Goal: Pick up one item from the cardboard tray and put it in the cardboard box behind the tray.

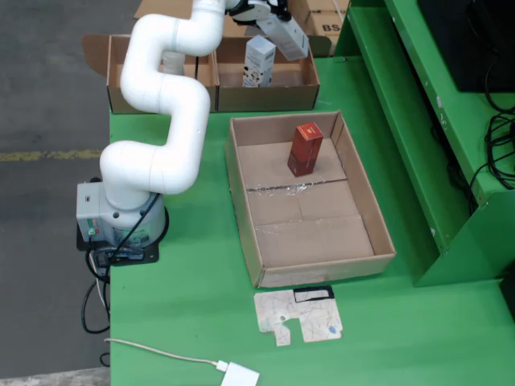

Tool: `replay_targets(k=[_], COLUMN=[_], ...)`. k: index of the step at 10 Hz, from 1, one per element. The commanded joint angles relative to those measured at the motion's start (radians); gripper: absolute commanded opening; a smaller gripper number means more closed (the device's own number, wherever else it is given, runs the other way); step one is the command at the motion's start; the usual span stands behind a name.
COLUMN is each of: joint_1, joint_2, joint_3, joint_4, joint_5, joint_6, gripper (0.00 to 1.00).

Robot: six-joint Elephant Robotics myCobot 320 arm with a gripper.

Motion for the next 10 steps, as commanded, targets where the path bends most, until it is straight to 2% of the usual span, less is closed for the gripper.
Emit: replay_targets(k=[1, 6, 10], joint_1=[-0.006, -0.021, -0.06], joint_2=[0.024, -0.004, -0.082], joint_3=[0.031, 0.031, 0.031], joint_4=[0.015, 0.015, 0.015], joint_5=[-0.012, -0.012, -0.012], joint_6=[0.0, 0.0, 0.0], gripper=[0.0, 0.0, 0.0])
